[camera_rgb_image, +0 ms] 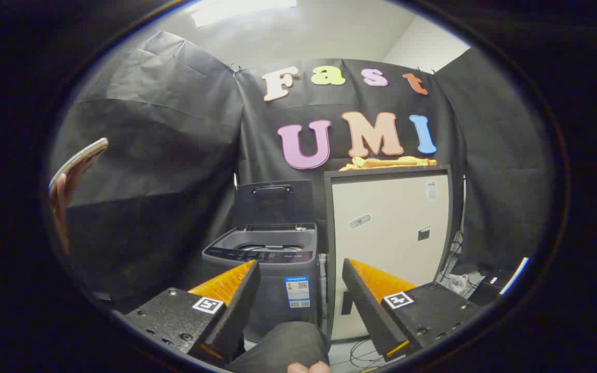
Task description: Put the clothes into the washing machine and then close the washing machine lid.
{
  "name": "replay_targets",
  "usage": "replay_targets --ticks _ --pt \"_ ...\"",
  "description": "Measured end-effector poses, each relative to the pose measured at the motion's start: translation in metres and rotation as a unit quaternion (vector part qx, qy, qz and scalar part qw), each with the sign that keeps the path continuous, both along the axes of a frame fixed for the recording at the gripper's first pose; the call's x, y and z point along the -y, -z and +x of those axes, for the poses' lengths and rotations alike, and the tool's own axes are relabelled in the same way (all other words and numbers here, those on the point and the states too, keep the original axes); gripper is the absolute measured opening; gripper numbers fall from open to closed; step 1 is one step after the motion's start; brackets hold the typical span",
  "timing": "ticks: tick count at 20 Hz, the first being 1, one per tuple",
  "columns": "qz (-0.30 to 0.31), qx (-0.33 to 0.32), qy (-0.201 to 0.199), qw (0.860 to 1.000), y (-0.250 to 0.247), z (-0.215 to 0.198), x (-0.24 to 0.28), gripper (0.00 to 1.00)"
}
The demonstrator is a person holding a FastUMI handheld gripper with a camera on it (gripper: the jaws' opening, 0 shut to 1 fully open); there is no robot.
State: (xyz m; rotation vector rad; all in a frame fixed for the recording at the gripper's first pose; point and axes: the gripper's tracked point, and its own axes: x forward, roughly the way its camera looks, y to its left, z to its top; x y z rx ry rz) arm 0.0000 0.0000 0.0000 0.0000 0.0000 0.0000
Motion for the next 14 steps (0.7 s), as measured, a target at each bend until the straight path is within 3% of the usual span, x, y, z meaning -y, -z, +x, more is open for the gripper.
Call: replay_targets --ticks 14 --pt "-0.002 -0.002 -0.005 1.000 0.0001 0.0014 -0.0017 0.97"
